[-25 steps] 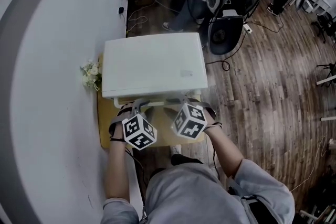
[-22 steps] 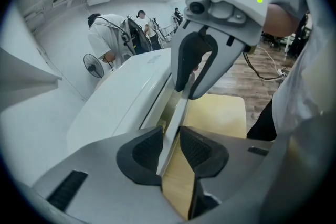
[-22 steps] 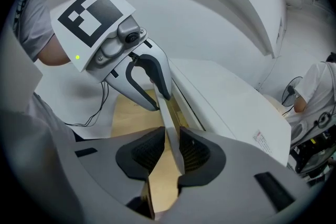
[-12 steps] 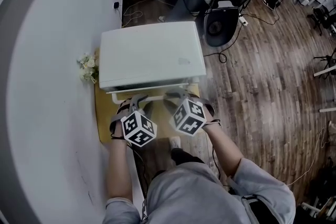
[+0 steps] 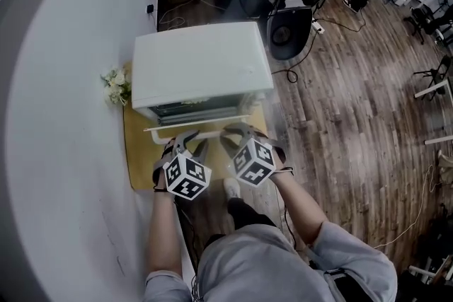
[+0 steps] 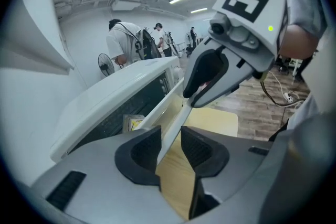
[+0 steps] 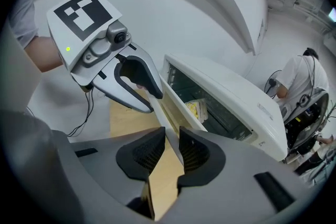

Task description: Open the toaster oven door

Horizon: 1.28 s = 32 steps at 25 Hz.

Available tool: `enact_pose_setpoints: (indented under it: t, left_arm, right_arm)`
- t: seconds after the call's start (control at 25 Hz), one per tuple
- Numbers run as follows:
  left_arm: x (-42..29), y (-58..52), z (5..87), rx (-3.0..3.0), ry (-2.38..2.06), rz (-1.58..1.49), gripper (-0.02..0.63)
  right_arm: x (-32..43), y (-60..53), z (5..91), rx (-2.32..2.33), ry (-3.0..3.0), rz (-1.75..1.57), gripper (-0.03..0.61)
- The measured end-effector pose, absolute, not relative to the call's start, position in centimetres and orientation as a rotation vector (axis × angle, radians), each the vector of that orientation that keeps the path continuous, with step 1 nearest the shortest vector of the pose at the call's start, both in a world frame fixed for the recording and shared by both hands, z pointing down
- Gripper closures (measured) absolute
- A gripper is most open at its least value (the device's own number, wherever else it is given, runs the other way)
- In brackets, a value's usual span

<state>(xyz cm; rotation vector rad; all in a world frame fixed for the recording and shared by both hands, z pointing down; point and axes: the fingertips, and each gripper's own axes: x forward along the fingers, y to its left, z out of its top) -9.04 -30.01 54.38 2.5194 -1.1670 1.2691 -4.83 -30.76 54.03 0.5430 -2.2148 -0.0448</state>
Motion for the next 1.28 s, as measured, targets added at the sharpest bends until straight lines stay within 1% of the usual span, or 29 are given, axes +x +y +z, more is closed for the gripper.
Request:
enact_pose_setpoints:
  t: [0.24, 0.28, 0.32, 0.64, 0.84, 1.28]
  left_arm:
    - [-8.7, -28.7, 54.7, 2.516, -1.277, 1.107, 0.499]
    - [-8.7, -28.5, 54.7, 2.511, -1.301, 1.067, 0.497]
    - [-8.6, -28.3, 54.8, 2.505, -1.324, 1.028, 0.497]
    - [-8.5, -26.6, 56.0, 2.462, -1.400, 0.868, 0.497]
    - [-8.5, -25.8, 56.7, 2.439, -1.469, 0.759, 0.508]
    - [-8.4, -24.0, 58.8, 2.406, -1.592, 0.658, 0.517]
  right_arm:
    - [-4.2, -29.5, 54.3, 0.696, -2.248, -0.007, 0.515]
    - [-4.0, -29.3, 54.4, 0.732, -2.254, 0.007, 0.531]
    - [-3.8, -29.1, 54.5, 0.767, -2.260, 0.020, 0.576]
    - [-3.1, -27.2, 56.1, 0.890, -2.280, 0.072, 0.575]
    - [-2.9, -26.2, 57.0, 0.919, -2.297, 0.069, 0.575]
    - [-2.5, -24.4, 59.4, 1.004, -2.326, 0.087, 0.576]
